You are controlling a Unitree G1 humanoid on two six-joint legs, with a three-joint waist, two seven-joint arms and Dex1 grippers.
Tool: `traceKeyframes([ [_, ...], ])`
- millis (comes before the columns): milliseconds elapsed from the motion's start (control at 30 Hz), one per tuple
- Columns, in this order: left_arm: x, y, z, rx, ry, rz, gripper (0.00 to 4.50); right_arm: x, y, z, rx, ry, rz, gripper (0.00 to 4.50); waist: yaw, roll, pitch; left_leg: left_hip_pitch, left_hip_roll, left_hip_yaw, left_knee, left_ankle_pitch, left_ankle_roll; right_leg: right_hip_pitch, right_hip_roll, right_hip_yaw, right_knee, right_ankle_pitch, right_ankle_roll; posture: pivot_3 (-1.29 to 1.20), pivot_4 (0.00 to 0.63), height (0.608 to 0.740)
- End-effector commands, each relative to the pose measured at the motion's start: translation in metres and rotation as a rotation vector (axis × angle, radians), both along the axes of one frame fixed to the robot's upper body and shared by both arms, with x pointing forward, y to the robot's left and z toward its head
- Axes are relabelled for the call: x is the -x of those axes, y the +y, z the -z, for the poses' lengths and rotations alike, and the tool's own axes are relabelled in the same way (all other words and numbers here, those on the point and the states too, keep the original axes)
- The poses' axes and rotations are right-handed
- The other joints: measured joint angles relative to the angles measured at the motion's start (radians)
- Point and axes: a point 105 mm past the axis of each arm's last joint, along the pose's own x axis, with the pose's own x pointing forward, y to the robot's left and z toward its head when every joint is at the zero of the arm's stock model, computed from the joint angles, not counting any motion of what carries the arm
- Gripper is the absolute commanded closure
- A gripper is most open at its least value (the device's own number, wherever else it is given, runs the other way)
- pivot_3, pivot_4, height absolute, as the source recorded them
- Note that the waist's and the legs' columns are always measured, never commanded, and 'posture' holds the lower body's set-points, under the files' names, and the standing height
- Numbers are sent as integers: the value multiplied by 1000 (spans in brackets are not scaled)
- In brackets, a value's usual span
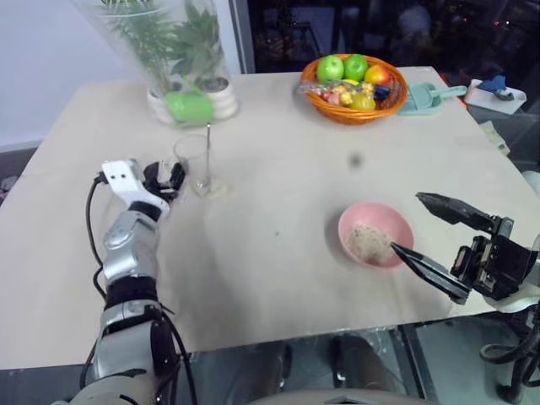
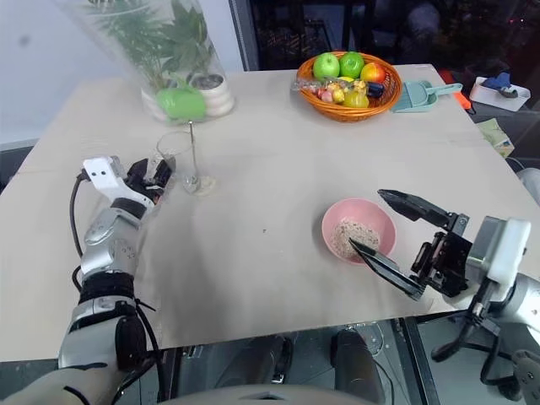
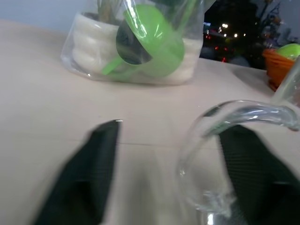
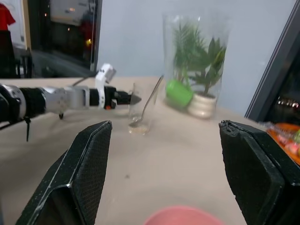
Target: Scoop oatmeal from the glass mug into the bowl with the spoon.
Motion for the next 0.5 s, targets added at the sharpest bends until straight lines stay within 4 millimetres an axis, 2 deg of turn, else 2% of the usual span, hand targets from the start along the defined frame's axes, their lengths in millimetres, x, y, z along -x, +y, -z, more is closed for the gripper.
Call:
traceKeyframes([
  [33, 25, 0, -16, -33, -57, 53, 486, -10, -29, 11, 15, 72, 138, 792, 0, 0, 0, 0, 0, 0, 0, 0, 0, 0, 0, 0, 0, 0, 0, 0, 150, 740],
  [167, 58, -24, -19, -123, -41, 201, 486, -22, -69, 41, 131, 190, 294, 792, 1, 0, 0, 8, 1, 1, -3, -2, 2, 9, 0, 4, -3, 0, 0, 0, 150, 740],
  [233, 78, -47, -17, -158, 1, 330, 486, -31, -90, 49, 152, 232, 356, 792, 2, 0, 0, 10, 1, 1, -3, -4, 5, 10, 0, 4, -4, 0, 0, 0, 150, 740],
  [400, 120, -83, -7, -220, 88, 533, 486, -55, -128, 57, 216, 273, 449, 792, 1, 6, -1, 14, 1, 1, -3, -4, 6, 15, 0, 4, -6, 0, 0, 0, 150, 740],
  [500, 132, -88, -3, -234, 105, 563, 486, -62, -135, 57, 238, 270, 452, 792, 0, 7, -1, 14, 2, 1, -4, -4, 6, 15, 0, 3, -6, -1, 0, 0, 150, 740],
])
